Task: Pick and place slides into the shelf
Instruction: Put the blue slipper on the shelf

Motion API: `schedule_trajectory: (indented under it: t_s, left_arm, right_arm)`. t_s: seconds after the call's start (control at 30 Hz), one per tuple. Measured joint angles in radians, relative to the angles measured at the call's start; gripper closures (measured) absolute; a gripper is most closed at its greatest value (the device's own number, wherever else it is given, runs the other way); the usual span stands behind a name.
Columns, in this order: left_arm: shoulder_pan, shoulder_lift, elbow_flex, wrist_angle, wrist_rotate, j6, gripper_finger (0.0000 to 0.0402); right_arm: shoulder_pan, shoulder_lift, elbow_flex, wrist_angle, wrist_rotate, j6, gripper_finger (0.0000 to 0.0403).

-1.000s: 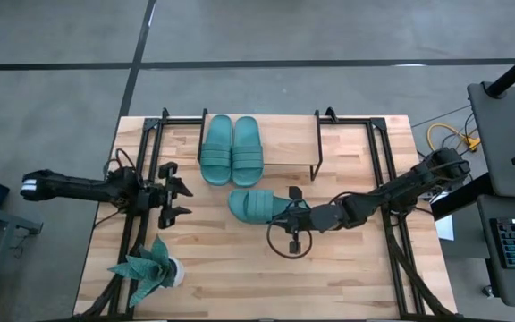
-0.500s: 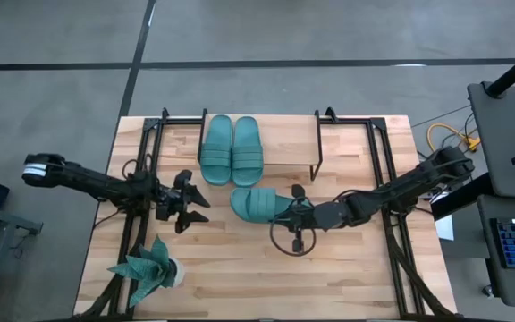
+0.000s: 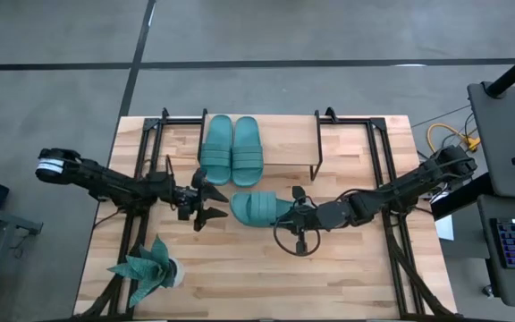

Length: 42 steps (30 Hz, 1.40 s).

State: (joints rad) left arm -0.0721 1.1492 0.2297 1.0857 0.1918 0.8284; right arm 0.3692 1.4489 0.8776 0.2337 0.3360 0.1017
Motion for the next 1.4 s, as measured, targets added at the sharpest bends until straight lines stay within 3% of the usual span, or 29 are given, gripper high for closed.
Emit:
schedule_trajectory:
  t_s: [0.9, 1.1, 1.4]
  left_arm:
    - [-0.018, 0.176, 0.132, 0.002, -0.014, -0.008, 0.0196]
    - [-0.021, 0.194, 0.133, 0.003, -0.01, -0.003, 0.0243]
    - [-0.022, 0.179, 0.131, -0.063, -0.005, 0.071, 0.0353]
  right_arm:
    - [0.001, -0.001, 0.0, 0.001, 0.001, -0.006, 0.0391]
    - [0.0, -0.002, 0.0, 0.015, 0.003, -0.032, 0.0391]
    - [-0.002, -0.004, 0.0, 0.033, 0.01, -0.062, 0.0391]
